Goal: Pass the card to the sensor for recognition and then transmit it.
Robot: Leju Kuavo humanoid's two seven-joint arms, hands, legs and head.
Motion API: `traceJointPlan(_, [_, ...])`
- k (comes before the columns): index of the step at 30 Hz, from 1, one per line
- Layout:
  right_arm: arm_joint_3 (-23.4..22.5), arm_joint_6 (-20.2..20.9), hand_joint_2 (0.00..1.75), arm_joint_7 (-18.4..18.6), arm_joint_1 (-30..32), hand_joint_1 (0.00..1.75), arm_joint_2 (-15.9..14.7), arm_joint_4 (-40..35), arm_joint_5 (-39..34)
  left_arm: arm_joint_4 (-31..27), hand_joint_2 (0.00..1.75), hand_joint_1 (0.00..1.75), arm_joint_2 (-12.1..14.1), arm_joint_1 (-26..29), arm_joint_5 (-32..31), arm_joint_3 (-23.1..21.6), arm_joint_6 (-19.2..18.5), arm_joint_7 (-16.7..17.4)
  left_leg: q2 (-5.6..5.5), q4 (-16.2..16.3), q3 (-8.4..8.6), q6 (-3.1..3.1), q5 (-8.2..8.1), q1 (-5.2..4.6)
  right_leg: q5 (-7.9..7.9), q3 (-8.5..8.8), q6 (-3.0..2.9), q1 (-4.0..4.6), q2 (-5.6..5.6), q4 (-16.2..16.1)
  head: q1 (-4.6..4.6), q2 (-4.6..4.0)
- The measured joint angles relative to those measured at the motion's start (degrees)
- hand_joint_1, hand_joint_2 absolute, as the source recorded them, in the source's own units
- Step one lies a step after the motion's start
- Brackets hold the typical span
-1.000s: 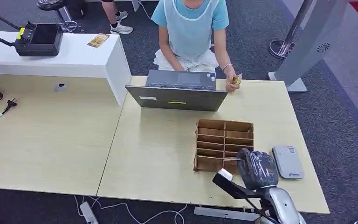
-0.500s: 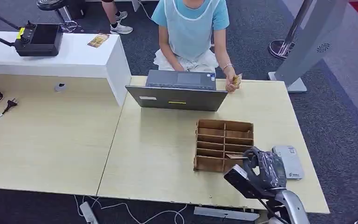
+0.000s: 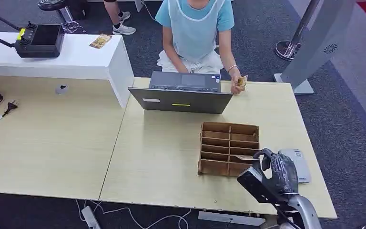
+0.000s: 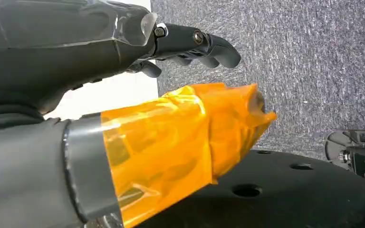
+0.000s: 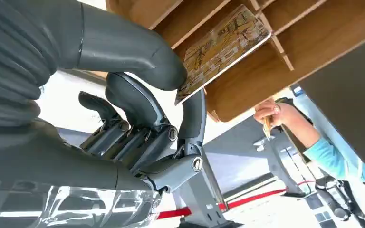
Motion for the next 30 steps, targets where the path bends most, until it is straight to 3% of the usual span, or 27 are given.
traceJointPlan(8, [-0.9, 4.0, 1.75, -5.1, 0.2, 1.75, 0.3, -2.0, -11.0, 0.0, 0.0, 0.0, 0.0, 0.0, 0.0, 0.0, 0.2, -0.5, 0.0, 0.0, 0.0, 0.0, 0.0, 0.0, 0.0, 0.0, 0.0, 0.0, 0.0, 0.0, -0.02, 0.0])
traceJointPlan(23, [-1.0, 5.0, 1.75, -6.8, 0.0, 1.75, 0.5, -3.2, -13.6, 0.0, 0.0, 0.0, 0.0, 0.0, 0.1, 0.0, 0.2, -0.7, 0.0, 0.0, -0.01, 0.0, 0.0, 0.0, 0.0, 0.01, 0.0, 0.0, 0.0, 0.0, -0.02, 0.0])
traceJointPlan(30, [-0.9, 5.1, 1.75, -7.0, -3.2, 1.75, 0.5, -4.0, -13.4, 0.0, 0.0, 0.0, 0.0, 0.0, 0.4, 0.1, 0.3, -1.0, 0.01, 0.0, -0.01, -0.02, 0.02, 0.0, 0.01, 0.01, -0.01, 0.0, 0.01, 0.0, 0.0, 0.0])
